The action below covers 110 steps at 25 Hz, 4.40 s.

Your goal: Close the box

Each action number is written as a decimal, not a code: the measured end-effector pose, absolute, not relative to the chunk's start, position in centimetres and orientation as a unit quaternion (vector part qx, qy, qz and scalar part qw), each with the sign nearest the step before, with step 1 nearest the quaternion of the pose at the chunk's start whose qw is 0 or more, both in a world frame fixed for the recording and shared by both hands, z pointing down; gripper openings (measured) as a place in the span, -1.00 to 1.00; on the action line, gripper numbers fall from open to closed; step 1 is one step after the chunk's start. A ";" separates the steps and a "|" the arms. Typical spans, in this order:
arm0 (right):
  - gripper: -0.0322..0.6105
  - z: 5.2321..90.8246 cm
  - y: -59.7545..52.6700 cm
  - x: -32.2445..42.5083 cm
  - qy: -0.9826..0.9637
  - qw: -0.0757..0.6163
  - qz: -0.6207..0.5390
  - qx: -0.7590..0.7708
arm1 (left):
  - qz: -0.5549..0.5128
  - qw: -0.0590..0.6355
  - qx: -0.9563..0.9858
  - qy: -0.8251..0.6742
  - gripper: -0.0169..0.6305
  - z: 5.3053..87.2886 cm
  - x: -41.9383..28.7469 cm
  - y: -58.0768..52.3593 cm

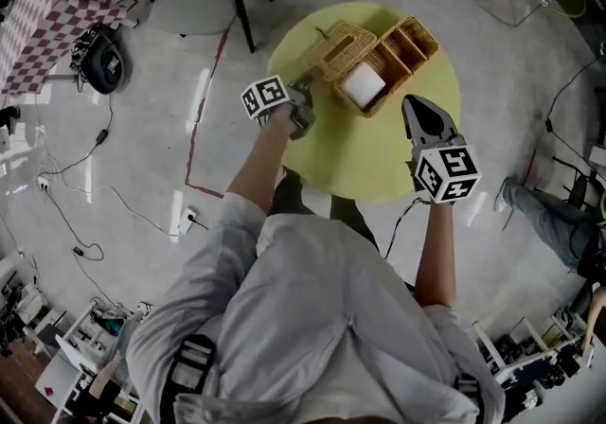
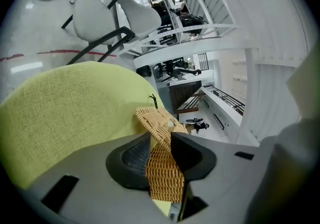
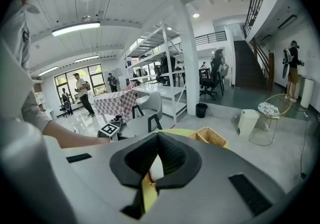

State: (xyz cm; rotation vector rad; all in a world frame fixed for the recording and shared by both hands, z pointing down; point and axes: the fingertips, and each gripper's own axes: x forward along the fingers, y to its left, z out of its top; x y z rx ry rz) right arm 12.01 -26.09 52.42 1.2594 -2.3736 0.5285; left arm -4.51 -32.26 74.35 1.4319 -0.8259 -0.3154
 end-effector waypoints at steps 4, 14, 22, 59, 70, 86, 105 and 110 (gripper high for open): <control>-0.85 52.4 -24.9 12.7 -0.848 0.195 0.190 0.455 | -0.138 0.653 0.643 -0.375 -0.55 74.1 -4.7 -32.2; -0.85 51.3 -23.1 14.1 -0.847 0.169 0.203 0.462 | -0.172 0.581 0.682 -0.409 -0.74 70.0 -5.4 -32.6; -0.85 49.8 -21.5 13.8 -0.855 0.144 0.202 0.455 | -0.131 0.498 0.752 -0.411 -0.78 66.4 -4.7 -31.7; -0.85 50.7 -18.4 18.6 -0.832 0.092 0.238 0.492 | 0.420 -0.029 0.881 -0.215 -0.83 69.2 7.1 -21.9; -0.85 49.6 -18.7 18.7 -0.840 0.090 0.209 0.492 | 0.398 0.045 0.891 -0.215 -0.83 68.6 6.7 -22.2; -0.85 38.4 -23.0 18.6 -0.848 0.110 0.057 0.515 | 0.140 0.039 0.926 -0.348 -0.85 45.6 3.9 -29.2; -0.85 30.2 -22.0 17.8 -0.847 0.090 -0.018 0.523 | 0.093 -0.089 0.919 -0.372 -0.84 32.4 1.5 -26.6; -0.85 30.1 -21.9 17.9 -0.847 0.091 -0.016 0.524 | 0.091 -0.101 0.920 -0.368 -0.84 31.6 2.0 -26.0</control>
